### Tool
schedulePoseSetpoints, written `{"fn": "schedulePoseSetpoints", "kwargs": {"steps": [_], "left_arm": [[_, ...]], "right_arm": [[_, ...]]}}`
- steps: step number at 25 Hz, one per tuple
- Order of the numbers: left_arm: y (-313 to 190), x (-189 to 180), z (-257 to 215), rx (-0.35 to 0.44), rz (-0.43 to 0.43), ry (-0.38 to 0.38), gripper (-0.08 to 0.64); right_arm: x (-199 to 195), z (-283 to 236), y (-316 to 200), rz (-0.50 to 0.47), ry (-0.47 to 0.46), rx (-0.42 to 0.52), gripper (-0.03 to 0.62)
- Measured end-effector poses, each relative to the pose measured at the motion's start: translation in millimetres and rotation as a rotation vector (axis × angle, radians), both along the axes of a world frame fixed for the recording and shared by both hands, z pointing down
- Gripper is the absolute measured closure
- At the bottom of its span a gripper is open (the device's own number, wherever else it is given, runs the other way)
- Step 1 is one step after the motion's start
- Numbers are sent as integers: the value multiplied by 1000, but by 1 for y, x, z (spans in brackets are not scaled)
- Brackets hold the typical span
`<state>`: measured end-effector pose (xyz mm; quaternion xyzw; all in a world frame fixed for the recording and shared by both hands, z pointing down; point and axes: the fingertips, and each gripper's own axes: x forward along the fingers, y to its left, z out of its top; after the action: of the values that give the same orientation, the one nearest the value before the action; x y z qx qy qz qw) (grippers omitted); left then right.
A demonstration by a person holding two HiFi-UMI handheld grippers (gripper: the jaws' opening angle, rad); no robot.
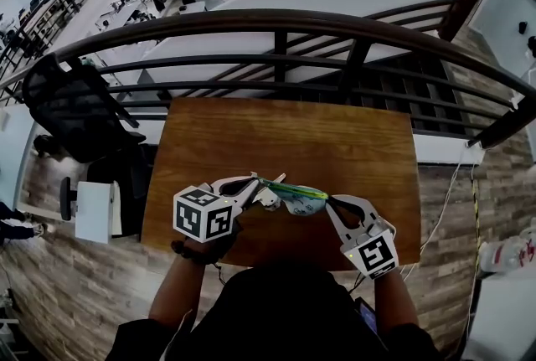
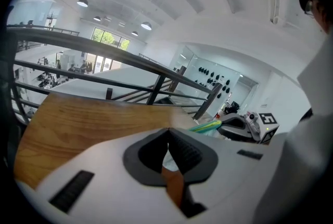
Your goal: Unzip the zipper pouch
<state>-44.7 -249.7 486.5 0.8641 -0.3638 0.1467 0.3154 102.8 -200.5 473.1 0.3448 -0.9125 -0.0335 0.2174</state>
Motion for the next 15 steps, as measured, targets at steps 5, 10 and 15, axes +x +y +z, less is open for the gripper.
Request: {"fn": "schedulePoseSetpoints", "kwargs": {"steps": [5, 10, 15], "left_arm": [[-1, -1, 3, -6, -2, -2, 546], [-2, -7, 6, -13, -18, -21, 546], [-1, -9, 10, -24, -29, -4, 546]], "right_arm": [[-1, 2, -1, -3, 10, 2, 583], [5, 1, -1, 12, 11, -4, 588], [5, 5, 0, 20, 16, -13, 591]]}}
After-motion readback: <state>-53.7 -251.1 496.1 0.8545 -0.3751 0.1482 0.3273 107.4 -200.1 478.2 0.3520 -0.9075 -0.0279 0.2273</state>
